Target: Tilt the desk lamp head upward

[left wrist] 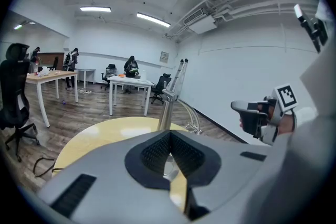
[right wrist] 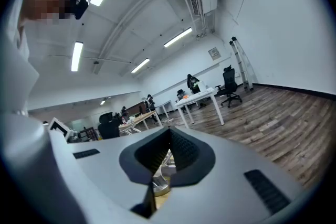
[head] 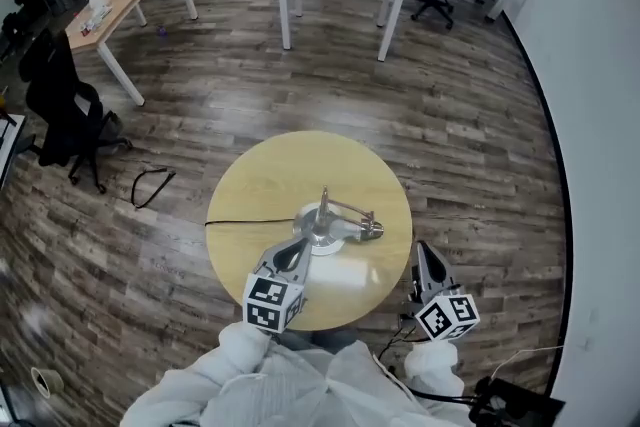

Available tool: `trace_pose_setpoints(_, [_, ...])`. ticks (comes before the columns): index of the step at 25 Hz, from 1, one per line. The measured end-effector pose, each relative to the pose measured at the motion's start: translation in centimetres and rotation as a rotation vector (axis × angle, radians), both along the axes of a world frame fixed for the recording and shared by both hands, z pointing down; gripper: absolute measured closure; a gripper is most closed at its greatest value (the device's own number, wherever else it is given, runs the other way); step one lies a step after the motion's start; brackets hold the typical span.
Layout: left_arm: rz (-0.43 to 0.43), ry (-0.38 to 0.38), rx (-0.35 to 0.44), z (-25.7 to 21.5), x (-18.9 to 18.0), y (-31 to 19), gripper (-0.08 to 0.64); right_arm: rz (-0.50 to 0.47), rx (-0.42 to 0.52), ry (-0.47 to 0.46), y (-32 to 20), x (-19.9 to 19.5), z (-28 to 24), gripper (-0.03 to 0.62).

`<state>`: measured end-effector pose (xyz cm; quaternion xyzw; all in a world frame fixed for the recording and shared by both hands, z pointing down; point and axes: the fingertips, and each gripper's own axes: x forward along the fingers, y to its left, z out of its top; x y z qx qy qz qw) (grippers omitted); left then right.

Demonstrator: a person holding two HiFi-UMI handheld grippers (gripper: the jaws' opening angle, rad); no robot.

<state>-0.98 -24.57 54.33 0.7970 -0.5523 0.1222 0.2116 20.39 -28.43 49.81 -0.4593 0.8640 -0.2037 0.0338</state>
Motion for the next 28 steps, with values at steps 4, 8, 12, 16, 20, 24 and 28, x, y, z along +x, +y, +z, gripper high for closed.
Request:
trace_pose_setpoints(4, [-0.014,-0.125,0.072,0.8,-1.1,-1.9,0.560,-0.213,-0.004,0.066,-0.5,-0.6,1.2,0.584])
trace_pose_setpoints(8, [-0.013,-0.203,0.092,2.0,-1.4,-4.2,0.544,-0.445,-0.072,0.168,-1.0,-1.2,4.4,0.373])
trace_pose_setpoints(12, [0.042,-0.221,0.109,3.1,-0.7,-5.9,0.478,-0.628,-0.109,0.282,-1.5,-2.5,8.2,0.342])
trace_pose_setpoints(16, [0.117,-0.196,0.170,3.2,-0.5,-6.4,0.458,-0.750,-0.144,0.352,-3.0,-3.1,12.4,0.301])
trace_pose_setpoints(20, [0.135,-0.134,0.165,3.4,-0.3,-6.9,0.434,-0.867,-0.126,0.356,-3.8,-4.3,14.0,0.288])
trace_pose_setpoints(24, [0.223,-0.073,0.141,3.7,1.1,-6.4,0.390,-0.988,-0.084,0.357,-4.2,-6.3,14.7,0.287])
trace_pose_setpoints(28, [0.256,-0.121,0.181,3.3,3.1,-7.6,0.379,-1.044,-0.039,0.302,-4.6,-8.3,14.6,0.288])
